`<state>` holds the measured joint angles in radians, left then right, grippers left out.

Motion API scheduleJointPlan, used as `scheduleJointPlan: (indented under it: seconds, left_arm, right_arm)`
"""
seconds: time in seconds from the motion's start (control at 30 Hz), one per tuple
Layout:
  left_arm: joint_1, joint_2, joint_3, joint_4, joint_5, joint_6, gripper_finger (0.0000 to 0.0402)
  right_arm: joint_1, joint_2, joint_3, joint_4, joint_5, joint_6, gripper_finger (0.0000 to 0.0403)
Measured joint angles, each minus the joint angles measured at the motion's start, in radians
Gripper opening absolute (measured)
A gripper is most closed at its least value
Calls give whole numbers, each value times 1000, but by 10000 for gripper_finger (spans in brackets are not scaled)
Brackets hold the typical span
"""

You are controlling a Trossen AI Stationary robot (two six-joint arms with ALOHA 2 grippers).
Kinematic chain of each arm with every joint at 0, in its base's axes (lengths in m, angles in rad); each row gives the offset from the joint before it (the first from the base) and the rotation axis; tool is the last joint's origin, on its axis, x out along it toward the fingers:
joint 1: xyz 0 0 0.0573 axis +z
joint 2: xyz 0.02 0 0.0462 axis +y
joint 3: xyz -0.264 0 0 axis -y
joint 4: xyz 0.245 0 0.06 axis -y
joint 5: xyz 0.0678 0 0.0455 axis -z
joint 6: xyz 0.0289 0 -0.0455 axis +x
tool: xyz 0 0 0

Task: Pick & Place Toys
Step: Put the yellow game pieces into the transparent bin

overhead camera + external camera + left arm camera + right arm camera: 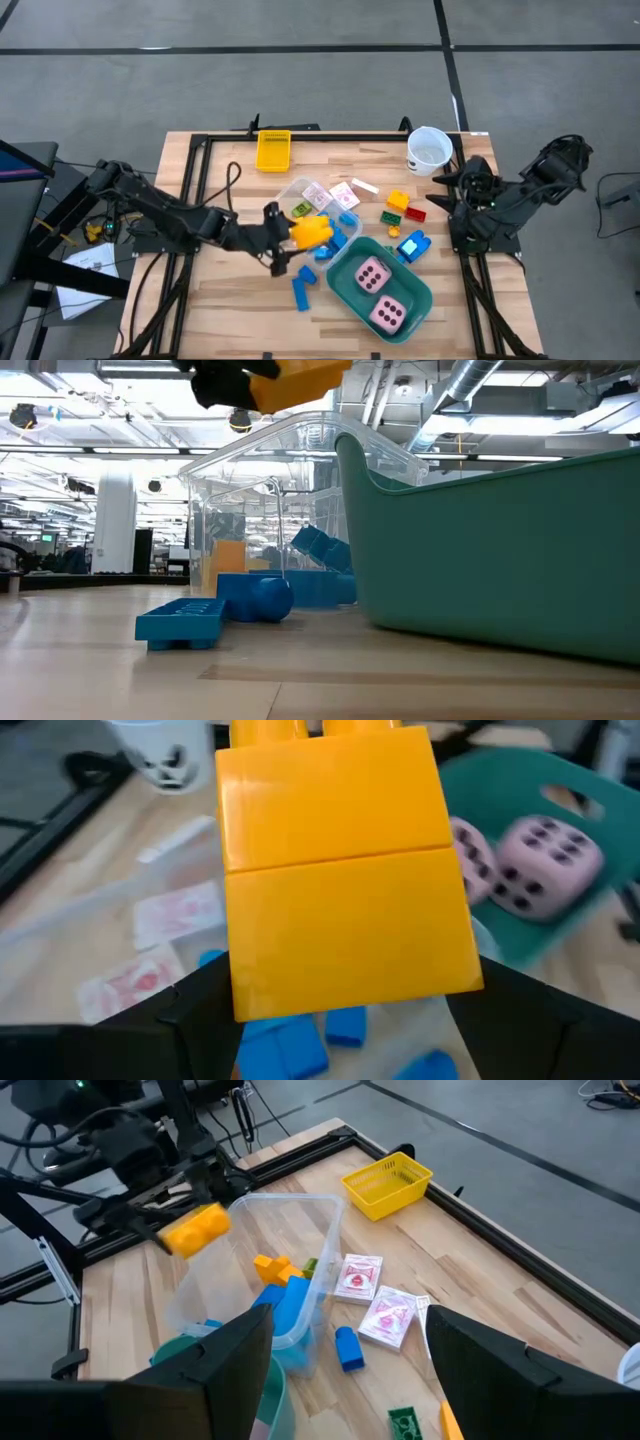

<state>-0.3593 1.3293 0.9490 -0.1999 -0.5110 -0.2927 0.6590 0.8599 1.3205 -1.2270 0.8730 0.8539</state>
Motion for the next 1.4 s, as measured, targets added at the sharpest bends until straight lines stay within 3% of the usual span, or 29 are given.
scheduleJointPlan:
  seconds: [0.33,0.73,1.4]
  left_arm:
    - [101,11,8,36,-41,-180,294]
    - [119,65,9,-41,-40,-450,294]
    - [119,119,8,-173,-31,-629,294]
  right_arm:
    - [1,0,0,-1,1,-5,254]
    - [1,1,0,0,1,-6,254]
    - [0,-5,0,0,1,-8,254]
